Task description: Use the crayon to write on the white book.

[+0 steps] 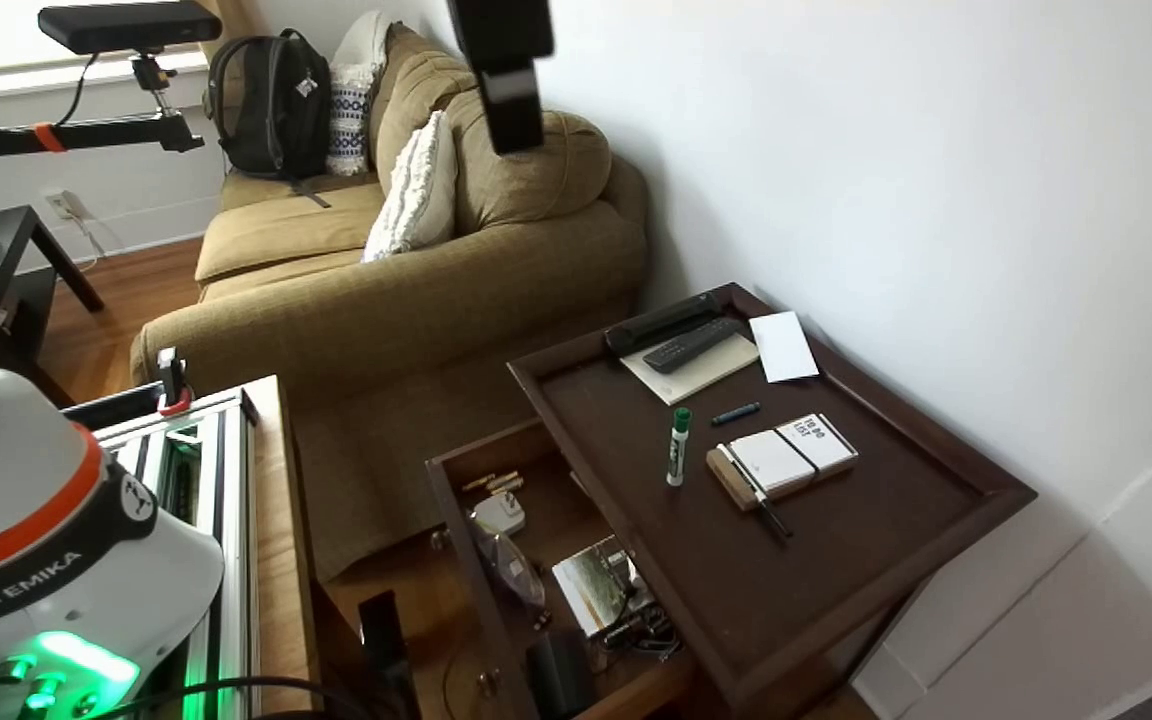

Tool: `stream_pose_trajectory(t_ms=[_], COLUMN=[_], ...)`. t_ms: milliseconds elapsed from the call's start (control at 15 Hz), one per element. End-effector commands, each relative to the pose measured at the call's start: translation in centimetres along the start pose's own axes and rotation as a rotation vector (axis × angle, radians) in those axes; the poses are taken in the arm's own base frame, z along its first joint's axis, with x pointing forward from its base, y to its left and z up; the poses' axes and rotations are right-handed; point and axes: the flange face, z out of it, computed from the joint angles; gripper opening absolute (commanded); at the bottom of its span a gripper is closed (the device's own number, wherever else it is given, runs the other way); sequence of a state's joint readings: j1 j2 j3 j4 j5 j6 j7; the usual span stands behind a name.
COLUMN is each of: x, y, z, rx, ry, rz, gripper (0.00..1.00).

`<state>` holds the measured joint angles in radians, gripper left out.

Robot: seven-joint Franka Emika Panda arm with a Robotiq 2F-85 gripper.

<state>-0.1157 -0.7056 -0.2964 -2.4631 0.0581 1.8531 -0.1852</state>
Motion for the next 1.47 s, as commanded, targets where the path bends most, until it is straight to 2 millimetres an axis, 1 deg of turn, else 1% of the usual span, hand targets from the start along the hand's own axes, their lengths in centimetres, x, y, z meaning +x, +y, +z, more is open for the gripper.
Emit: stream_pose_trajectory(t_ms=[0,133,333,467,533,600,667,733,1000,1133,1333,1400], x=[5.3,7.7,10.9,12.7,13.5,11.3,11.8,11.9,12.0,12.0,12.0,12.5], y=[-1.2,-2.3,-4.1,-4.8,-5.1,-4.8,-5.0,-5.0,-5.0,-5.0,-5.0,-4.5], z=[5.8,9.5,15.2,19.0,20.6,17.8,19.0,19.4,18.0,17.8,17.8,19.0], rx=[0.001,0.004,-0.023,-0.062,-0.095,-0.063,-0.072,-0.074,-0.069,-0.068,-0.068,-0.072], ry=[-0.003,0.016,0.001,-0.019,-0.022,-0.004,-0.015,-0.022,0.005,0.009,0.009,0.002], rz=[0.105,0.119,0.122,0.113,0.113,0.097,0.095,0.094,0.096,0.095,0.095,0.105], gripper=[1.00,1.00,1.00,1.00,1.00,1.00,1.00,1.00,1.00,1.00,1.00,1.00])
